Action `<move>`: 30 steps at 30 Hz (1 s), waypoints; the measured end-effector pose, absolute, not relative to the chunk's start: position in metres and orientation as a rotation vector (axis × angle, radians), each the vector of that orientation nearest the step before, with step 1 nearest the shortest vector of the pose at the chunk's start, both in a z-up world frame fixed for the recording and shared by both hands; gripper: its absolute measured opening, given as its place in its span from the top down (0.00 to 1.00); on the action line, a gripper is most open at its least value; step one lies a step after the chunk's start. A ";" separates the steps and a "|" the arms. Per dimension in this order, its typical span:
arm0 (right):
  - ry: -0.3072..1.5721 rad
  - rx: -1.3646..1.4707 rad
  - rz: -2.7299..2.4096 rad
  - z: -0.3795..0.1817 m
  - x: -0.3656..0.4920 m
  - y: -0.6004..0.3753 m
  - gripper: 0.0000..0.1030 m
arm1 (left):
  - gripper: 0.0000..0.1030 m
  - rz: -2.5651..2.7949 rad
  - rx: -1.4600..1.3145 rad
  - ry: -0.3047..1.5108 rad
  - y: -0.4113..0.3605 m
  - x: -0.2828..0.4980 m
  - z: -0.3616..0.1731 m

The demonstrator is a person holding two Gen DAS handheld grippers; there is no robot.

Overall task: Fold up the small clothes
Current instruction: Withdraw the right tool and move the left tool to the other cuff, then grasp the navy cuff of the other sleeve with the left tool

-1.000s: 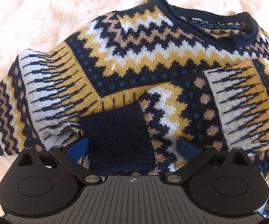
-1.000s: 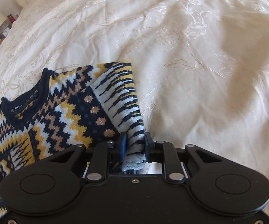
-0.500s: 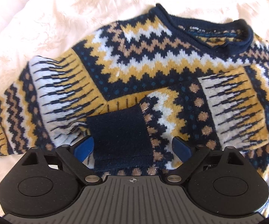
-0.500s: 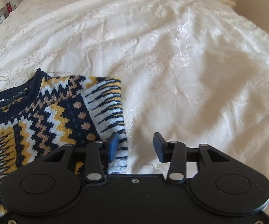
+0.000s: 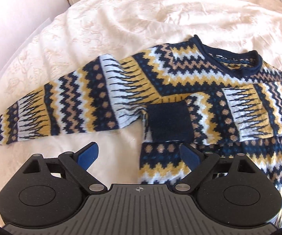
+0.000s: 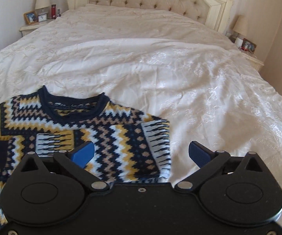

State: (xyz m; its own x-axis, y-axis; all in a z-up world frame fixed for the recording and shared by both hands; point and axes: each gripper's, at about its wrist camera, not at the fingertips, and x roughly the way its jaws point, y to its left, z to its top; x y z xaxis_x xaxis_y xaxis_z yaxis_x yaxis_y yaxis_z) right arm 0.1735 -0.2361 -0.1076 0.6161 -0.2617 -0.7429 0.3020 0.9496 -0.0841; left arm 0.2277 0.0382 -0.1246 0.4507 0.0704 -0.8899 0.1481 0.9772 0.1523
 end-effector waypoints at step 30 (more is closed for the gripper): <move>0.945 0.241 -0.159 -0.114 0.171 -0.119 0.08 | 0.16 0.444 -0.194 1.057 0.332 0.252 -0.142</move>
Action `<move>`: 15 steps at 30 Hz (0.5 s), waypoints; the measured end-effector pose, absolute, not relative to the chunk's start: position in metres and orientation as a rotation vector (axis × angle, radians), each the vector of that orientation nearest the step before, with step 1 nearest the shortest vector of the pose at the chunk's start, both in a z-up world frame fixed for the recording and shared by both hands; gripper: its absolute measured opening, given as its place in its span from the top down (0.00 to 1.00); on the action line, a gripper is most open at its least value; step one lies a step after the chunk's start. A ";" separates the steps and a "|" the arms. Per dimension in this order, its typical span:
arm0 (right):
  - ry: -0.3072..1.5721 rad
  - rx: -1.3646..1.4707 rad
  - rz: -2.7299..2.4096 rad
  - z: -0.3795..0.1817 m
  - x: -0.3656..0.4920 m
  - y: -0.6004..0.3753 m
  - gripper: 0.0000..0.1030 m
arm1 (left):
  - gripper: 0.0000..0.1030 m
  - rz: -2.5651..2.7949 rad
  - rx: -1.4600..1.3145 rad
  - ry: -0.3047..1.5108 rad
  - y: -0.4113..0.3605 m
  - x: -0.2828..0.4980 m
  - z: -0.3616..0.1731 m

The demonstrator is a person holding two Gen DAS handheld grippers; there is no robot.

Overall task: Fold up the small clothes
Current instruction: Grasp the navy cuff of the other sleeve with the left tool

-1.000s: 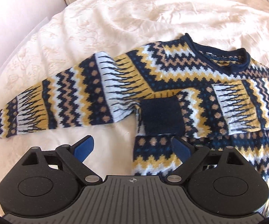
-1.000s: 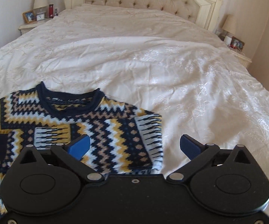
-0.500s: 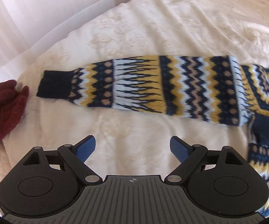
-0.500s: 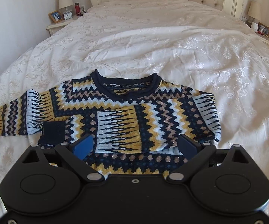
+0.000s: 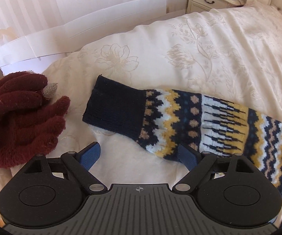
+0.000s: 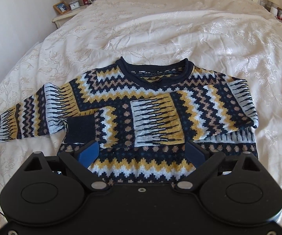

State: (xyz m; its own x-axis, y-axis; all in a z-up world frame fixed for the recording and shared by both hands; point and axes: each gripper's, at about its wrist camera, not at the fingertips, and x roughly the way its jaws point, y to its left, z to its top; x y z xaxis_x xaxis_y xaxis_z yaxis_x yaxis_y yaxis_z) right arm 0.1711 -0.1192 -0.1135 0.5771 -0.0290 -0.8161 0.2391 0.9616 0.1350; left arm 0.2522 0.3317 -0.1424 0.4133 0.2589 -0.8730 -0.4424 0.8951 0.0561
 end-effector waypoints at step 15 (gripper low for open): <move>0.986 0.261 -0.151 -0.122 0.182 -0.110 0.09 | 0.75 0.472 -0.184 1.027 0.345 0.273 -0.153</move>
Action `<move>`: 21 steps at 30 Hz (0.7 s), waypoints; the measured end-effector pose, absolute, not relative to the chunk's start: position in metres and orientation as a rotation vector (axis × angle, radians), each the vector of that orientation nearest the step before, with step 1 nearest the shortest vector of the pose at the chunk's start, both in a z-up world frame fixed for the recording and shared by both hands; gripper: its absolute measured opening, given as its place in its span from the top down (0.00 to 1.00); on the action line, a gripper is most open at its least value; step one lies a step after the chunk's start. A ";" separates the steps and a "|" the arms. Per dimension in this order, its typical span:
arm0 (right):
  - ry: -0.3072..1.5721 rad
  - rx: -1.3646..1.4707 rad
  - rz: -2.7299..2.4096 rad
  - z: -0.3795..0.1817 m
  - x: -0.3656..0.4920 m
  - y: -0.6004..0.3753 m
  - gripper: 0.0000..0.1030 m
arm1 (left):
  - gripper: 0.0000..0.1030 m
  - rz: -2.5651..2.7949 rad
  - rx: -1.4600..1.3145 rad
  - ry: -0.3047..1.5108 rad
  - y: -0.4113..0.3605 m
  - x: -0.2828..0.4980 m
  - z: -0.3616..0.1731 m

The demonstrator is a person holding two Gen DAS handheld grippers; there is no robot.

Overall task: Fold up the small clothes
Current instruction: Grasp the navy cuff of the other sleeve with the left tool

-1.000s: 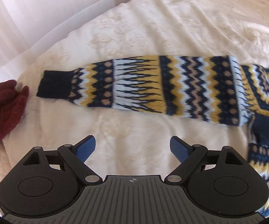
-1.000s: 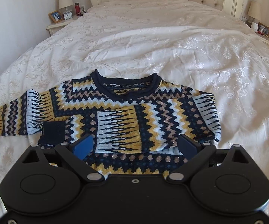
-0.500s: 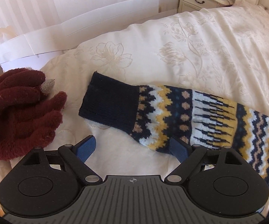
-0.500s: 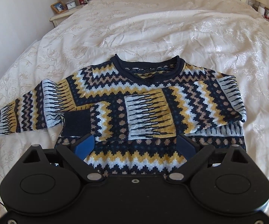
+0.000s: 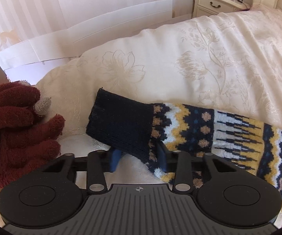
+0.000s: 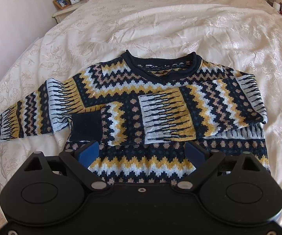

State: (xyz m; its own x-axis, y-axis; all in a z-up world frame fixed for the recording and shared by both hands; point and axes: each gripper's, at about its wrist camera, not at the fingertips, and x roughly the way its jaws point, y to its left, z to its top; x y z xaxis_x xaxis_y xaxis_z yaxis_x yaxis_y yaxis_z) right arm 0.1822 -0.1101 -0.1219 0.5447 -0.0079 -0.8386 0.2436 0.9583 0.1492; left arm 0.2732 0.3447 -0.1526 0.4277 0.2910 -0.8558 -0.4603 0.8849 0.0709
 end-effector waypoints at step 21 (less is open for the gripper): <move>0.972 0.353 -0.084 -0.122 0.159 -0.153 0.12 | 0.94 0.159 -0.075 0.667 0.207 0.240 0.035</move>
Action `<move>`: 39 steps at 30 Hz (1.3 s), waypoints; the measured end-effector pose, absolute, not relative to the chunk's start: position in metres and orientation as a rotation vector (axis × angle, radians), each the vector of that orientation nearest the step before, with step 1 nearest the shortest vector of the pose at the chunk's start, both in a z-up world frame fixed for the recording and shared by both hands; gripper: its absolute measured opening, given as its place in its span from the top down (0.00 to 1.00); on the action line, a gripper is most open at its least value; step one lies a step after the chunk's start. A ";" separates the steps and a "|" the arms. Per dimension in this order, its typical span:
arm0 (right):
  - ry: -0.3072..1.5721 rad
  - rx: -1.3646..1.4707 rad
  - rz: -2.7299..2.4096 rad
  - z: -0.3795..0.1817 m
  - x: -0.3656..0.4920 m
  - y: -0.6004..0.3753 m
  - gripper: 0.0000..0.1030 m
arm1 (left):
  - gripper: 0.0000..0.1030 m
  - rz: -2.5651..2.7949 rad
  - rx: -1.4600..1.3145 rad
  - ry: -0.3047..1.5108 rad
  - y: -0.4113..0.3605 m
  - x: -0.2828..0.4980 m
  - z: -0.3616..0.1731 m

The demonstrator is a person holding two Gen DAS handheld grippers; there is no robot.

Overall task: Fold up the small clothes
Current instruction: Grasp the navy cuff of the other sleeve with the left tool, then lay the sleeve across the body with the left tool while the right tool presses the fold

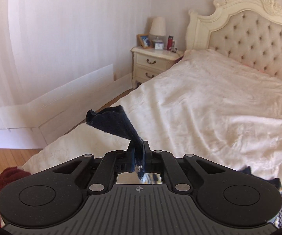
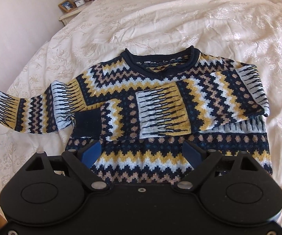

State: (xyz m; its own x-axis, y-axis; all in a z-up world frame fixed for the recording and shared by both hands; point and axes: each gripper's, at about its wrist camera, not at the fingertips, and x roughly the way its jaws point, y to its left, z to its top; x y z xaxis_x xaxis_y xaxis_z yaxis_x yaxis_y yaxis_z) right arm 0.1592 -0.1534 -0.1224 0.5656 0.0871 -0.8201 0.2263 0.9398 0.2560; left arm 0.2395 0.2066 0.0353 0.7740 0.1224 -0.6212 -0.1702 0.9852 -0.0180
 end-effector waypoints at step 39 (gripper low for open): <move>0.961 0.374 0.254 -0.129 0.273 -0.108 0.28 | 0.91 -0.042 0.150 1.100 0.099 0.197 -0.123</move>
State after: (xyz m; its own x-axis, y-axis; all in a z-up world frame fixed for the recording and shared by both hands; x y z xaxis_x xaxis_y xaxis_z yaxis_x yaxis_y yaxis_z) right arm 0.2733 -0.1084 -0.1285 0.5507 0.3724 -0.7470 -0.0453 0.9070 0.4188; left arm 0.1968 0.0991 -0.1231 0.4535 0.0402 -0.8903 0.1084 0.9891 0.0999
